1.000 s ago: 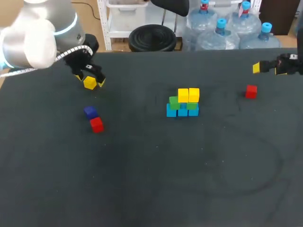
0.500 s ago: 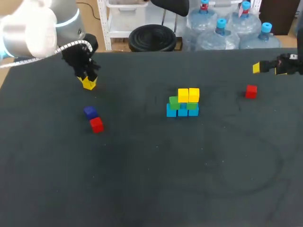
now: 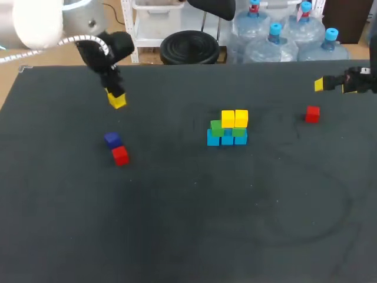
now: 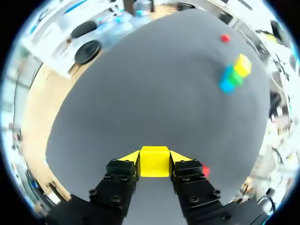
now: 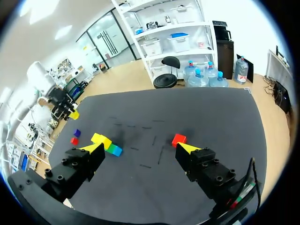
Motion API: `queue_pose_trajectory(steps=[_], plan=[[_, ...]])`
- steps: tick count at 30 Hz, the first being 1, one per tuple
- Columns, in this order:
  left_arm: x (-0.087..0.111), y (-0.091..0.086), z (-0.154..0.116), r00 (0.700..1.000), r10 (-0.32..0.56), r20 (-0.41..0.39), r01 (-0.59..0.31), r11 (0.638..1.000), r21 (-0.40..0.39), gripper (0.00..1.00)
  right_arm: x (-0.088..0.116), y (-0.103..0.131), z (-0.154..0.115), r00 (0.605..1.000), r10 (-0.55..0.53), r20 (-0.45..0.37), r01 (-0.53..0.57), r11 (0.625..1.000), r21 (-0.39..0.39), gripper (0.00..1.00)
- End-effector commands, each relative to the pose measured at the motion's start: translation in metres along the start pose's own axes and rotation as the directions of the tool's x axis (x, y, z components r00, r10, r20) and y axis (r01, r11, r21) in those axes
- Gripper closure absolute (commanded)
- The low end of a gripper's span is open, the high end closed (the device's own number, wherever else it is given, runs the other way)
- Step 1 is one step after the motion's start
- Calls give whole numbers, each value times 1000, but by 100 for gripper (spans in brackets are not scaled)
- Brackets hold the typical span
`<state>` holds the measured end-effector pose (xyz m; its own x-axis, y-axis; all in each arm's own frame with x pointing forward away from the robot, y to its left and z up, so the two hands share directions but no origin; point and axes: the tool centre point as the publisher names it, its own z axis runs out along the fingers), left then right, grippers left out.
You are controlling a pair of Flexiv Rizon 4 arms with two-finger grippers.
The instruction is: Place the blue cubes, place green cubes on the blue cubes, place the yellow cubes on the green cubes, then place the red cubes on the yellow cubes, and place purple cube on the red cubes.
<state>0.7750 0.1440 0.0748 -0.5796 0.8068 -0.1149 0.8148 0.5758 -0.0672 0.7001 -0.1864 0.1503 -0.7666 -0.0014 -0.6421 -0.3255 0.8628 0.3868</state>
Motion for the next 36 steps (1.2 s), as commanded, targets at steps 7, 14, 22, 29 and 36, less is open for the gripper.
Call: queue_pose_trajectory(steps=[7, 14, 22, 29, 36], plan=[[-3, -104, -51, 932, 360, 36, -357, 931, -77, 100, 0, 0, 0, 1000, 0, 1, 0, 1000, 1, 0], [-35, -148, -43, 880, 473, 34, -471, 881, -48, 100, 0, 0, 0, 1000, 0, 1, 0, 1000, 1, 0], [-68, -181, -44, 838, 544, 50, -543, 839, -27, 100, 0, 0, 0, 1000, 0, 1, 0, 1000, 1, 0], [-81, -188, -46, 841, 532, 93, -532, 846, -35, 100, 0, 0, 0, 1000, 0, 1, 0, 1000, 1, 0], [-80, -188, -49, 851, 510, 126, -511, 859, -27, 100, 0, 0, 0, 1000, 0, 1, 0, 1000, 1, 0]])
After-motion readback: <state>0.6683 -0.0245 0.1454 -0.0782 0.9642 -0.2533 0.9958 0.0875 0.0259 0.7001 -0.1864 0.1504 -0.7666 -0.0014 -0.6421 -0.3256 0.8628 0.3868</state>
